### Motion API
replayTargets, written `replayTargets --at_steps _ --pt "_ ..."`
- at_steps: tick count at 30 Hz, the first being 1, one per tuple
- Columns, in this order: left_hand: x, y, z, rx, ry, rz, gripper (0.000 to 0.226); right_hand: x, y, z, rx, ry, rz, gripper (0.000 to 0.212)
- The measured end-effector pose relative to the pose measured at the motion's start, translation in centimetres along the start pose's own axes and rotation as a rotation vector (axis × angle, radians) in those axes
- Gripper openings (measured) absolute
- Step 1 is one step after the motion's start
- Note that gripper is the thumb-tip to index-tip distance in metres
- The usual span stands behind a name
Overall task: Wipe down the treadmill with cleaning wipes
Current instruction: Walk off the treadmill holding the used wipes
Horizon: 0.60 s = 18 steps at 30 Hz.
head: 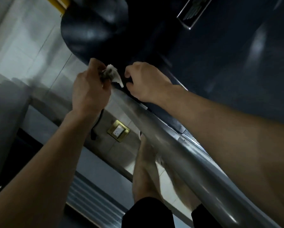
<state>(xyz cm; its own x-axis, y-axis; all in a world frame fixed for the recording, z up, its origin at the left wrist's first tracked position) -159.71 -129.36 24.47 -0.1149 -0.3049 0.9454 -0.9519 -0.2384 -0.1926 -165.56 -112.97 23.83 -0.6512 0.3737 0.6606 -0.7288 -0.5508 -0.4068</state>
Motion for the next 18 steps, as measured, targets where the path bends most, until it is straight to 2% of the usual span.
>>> replayTargets --at_steps 3,9,12,18 --pt "-0.4 -2.6 2.6 0.057 -0.039 0.025 0.029 -2.1 -0.6 1.8 0.021 -0.016 0.053 0.031" --pt "-2.3 -7.6 7.8 0.129 0.046 0.021 0.025 -6.3 -0.9 6.2 0.101 -0.137 0.124 0.033" --pt "-3.2 -9.4 10.6 0.152 0.108 0.022 0.023 -8.4 -1.6 8.5 0.119 -0.216 0.136 0.025" --pt "-5.5 -13.3 14.9 0.327 0.166 0.095 0.025 -15.8 -6.7 10.3 0.284 -0.423 0.228 0.031"
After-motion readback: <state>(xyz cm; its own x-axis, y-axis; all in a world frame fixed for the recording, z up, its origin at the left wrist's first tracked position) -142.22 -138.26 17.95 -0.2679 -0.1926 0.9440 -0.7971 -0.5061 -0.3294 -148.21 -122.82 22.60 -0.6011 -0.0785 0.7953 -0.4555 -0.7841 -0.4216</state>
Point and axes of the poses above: each hand's wrist, its own y-axis towards the middle knuckle, its own x-axis out of the back of the hand, z = x × y, the point moved 3 cm from there along y, towards the middle knuckle, and after that the axes turned 10 degrees about y, right-handed, at the moved point
